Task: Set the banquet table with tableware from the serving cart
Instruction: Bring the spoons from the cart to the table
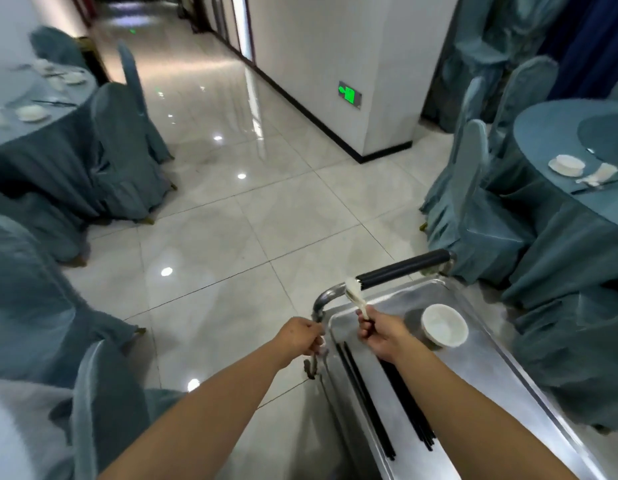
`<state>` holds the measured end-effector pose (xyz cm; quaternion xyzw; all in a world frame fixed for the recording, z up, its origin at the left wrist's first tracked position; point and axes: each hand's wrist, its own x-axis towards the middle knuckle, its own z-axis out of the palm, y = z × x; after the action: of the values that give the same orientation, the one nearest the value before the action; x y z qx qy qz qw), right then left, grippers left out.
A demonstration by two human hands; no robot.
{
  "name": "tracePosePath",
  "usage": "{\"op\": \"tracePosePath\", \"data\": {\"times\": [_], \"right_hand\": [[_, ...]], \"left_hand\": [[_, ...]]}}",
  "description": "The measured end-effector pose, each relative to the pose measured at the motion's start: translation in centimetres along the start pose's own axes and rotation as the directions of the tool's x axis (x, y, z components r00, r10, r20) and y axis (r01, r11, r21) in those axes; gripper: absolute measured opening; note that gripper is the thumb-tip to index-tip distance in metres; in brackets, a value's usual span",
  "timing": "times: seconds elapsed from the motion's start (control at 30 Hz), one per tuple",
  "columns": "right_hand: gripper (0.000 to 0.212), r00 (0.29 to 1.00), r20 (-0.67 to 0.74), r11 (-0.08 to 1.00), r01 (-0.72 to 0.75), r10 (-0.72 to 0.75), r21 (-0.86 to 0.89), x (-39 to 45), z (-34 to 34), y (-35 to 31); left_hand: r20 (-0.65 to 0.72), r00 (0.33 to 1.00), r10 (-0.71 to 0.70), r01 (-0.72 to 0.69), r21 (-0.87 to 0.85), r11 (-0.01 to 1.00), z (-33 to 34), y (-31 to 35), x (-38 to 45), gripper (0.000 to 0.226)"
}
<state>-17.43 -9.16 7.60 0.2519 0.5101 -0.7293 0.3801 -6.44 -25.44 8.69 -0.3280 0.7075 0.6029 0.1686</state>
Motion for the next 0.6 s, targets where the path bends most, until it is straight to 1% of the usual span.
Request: {"op": "tracePosePath", "data": {"times": [0.07, 0.13, 0.2, 0.27, 0.37, 0.5, 0.6], "right_hand": [[0.028, 0.994, 0.100, 0.996, -0.023, 0.032, -0.090, -1.5, 5.5, 2.9], [0.029, 0.983, 0.168, 0.981, -0.046, 0.078, -0.187, -3.2, 10.6, 6.2], [0.028, 0.963, 0.234, 0.959, -0.064, 0.132, -0.277, -5.3, 15.6, 10.5], [0.025, 0.939, 0.292, 0.927, -0.061, 0.179, -0.371, -7.7, 20.1, 15.2], [0.023, 0.902, 0.358, 0.869, -0.036, 0.241, -0.494, -10.8, 25.0, 21.6], [0.024, 0.820, 0.443, 0.771, 0.004, 0.362, -0.637, -15.4, 30.2, 29.9], [0.027, 0.764, 0.474, 0.670, 0.076, 0.437, -0.739, -18.2, 32.7, 35.0]], "left_hand": [[-0.053, 0.999, -0.002, -0.008, -0.177, 0.984, -3.0, -1.3, -2.5, 0.020], [-0.114, 0.993, -0.008, -0.033, -0.353, 0.935, -6.2, -3.1, -4.9, 0.024], [-0.176, 0.984, -0.019, -0.075, -0.517, 0.853, -10.0, -5.8, -7.6, 0.031], [-0.229, 0.972, -0.048, -0.116, -0.652, 0.749, -14.0, -9.3, -10.6, 0.034], [-0.305, 0.946, -0.112, -0.169, -0.757, 0.632, -18.7, -14.4, -14.9, 0.034], [-0.431, 0.881, -0.195, -0.288, -0.816, 0.501, -24.0, -21.8, -21.3, 0.026], [-0.464, 0.847, -0.261, -0.328, -0.841, 0.431, -26.5, -26.1, -25.9, 0.027]]}}
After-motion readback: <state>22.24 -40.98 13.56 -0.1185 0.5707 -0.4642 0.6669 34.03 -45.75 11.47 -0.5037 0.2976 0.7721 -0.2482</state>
